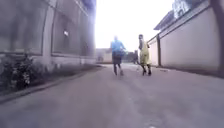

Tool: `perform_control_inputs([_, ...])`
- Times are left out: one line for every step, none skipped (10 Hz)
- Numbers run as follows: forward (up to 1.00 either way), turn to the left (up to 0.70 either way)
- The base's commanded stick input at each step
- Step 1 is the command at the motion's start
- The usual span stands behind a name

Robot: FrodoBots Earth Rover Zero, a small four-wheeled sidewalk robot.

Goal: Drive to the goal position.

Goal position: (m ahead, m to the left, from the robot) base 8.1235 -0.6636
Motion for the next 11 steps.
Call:
perform_control_inputs([0.50,0.00])
perform_control_inputs([0.50,0.00])
perform_control_inputs([0.50,0.00])
perform_control_inputs([0.50,0.00])
perform_control_inputs([0.50,0.00])
perform_control_inputs([0.50,0.00])
perform_control_inputs([0.50,0.00])
perform_control_inputs([0.50,0.00])
perform_control_inputs([0.50,0.00])
perform_control_inputs([0.50,0.00])
perform_control_inputs([0.50,0.00])
